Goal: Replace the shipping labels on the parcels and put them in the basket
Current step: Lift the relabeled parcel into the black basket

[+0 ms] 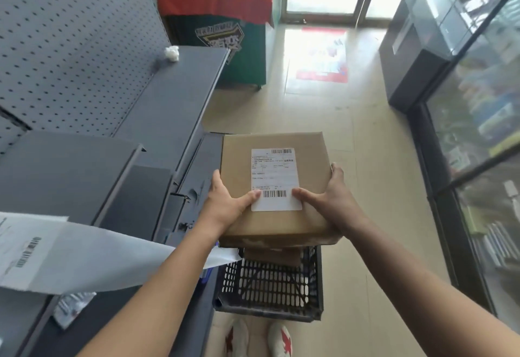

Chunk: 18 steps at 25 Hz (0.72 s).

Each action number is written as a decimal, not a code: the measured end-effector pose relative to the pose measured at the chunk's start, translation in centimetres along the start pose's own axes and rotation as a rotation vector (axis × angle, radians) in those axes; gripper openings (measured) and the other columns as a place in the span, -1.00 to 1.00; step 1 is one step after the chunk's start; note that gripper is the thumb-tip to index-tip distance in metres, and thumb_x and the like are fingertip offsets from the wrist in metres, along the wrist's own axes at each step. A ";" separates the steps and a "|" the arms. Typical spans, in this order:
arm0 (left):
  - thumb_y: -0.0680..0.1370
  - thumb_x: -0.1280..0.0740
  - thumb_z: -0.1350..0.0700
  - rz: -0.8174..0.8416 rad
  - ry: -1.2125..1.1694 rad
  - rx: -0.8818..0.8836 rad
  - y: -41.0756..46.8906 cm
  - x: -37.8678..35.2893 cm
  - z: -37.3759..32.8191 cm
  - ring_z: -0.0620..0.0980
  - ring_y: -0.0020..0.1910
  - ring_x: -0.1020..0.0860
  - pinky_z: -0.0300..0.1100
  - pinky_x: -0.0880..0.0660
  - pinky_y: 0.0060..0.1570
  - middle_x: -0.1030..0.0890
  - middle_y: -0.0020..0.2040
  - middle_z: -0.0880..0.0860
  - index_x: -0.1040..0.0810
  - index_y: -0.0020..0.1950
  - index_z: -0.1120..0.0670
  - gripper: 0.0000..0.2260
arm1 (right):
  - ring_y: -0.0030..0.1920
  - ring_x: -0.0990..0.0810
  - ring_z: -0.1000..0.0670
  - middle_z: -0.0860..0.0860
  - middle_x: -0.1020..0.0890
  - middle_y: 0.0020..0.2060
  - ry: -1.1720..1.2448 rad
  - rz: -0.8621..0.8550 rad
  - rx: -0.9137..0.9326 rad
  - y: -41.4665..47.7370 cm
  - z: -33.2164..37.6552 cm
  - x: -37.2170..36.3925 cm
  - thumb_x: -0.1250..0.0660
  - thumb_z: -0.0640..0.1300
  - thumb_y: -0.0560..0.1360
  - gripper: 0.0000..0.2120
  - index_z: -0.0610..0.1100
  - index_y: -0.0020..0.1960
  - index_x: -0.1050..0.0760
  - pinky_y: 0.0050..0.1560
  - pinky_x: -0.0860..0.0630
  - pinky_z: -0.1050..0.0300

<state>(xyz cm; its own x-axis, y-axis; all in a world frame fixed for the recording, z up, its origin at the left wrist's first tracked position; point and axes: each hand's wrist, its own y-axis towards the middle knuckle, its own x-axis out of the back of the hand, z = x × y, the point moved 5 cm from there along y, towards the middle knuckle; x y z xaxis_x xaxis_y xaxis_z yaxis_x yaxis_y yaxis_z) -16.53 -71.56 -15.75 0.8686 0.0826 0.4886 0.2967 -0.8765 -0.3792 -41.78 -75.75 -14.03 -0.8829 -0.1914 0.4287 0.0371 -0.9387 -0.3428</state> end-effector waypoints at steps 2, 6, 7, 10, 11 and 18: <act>0.34 -0.56 -0.28 0.043 0.013 0.053 0.3 -1.7 2.7 0.12 0.46 -0.41 0.17 -0.40 0.42 -0.36 0.54 0.10 0.06 0.64 0.02 0.11 | 0.29 -0.49 -0.06 -0.04 -0.44 0.38 -0.011 0.009 -0.067 0.1 -3.2 -1.3 -0.60 0.11 0.31 0.06 -0.01 0.55 0.02 0.33 -0.43 0.00; 0.40 -0.56 -0.19 0.116 0.061 0.148 0.6 -4.6 7.9 0.15 0.41 -0.45 0.10 -0.42 0.39 -0.40 0.50 0.15 0.03 0.60 0.07 0.02 | 0.33 -0.47 -0.08 -0.07 -0.41 0.41 -0.069 0.038 -0.222 -0.1 -9.6 -4.3 -0.59 0.20 0.27 0.11 0.01 0.56 0.04 0.38 -0.40 -0.09; 0.40 -0.56 -0.19 0.135 0.069 0.169 0.6 -5.3 9.3 0.15 0.40 -0.45 0.09 -0.42 0.40 -0.41 0.49 0.15 0.02 0.59 0.08 0.02 | 0.36 -0.44 -0.09 -0.08 -0.38 0.43 -0.082 0.045 -0.258 -0.2 -11.2 -5.0 -0.58 0.22 0.26 0.13 -0.01 0.57 0.05 0.39 -0.39 -0.10; 0.40 -0.55 -0.21 0.195 0.104 0.240 0.1 -7.0 12.9 0.13 0.39 -0.47 0.07 -0.43 0.38 -0.43 0.48 0.12 0.01 0.60 0.08 0.01 | 0.41 -0.38 -0.10 -0.08 -0.30 0.47 -0.147 0.066 -0.356 -0.9 -14.8 -6.7 -0.57 0.23 0.27 0.16 -0.10 0.59 0.04 0.41 -0.36 -0.12; 0.40 -0.55 -0.21 0.216 0.111 0.262 0.0 -7.5 14.0 0.13 0.38 -0.47 0.07 -0.43 0.38 -0.44 0.47 0.12 0.01 0.60 0.08 0.01 | 0.40 -0.38 -0.10 -0.09 -0.30 0.46 -0.166 0.070 -0.381 -1.1 -16.0 -7.2 -0.57 0.23 0.28 0.14 -0.12 0.59 0.02 0.40 -0.37 -0.11; 0.34 -0.54 -0.25 0.354 0.182 0.447 -1.6 -10.5 20.9 0.06 0.23 -0.55 0.04 -0.51 0.26 -0.54 0.34 0.00 -0.23 0.50 0.03 -0.13 | 0.31 -0.46 -0.14 -0.14 -0.39 0.36 -0.259 0.194 -0.575 -3.2 -22.9 -10.5 -0.56 0.22 0.30 -0.01 -0.18 0.50 -0.15 0.29 -0.44 -0.03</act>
<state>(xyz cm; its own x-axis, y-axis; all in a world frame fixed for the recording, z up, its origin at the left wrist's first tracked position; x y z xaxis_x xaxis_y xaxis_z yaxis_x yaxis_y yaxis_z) -17.84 -61.11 -36.68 0.8750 -0.2953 0.3836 0.1738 -0.5479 -0.8183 -43.35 -64.12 -36.59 -0.7415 -0.4718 0.4771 -0.1355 -0.5911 -0.7952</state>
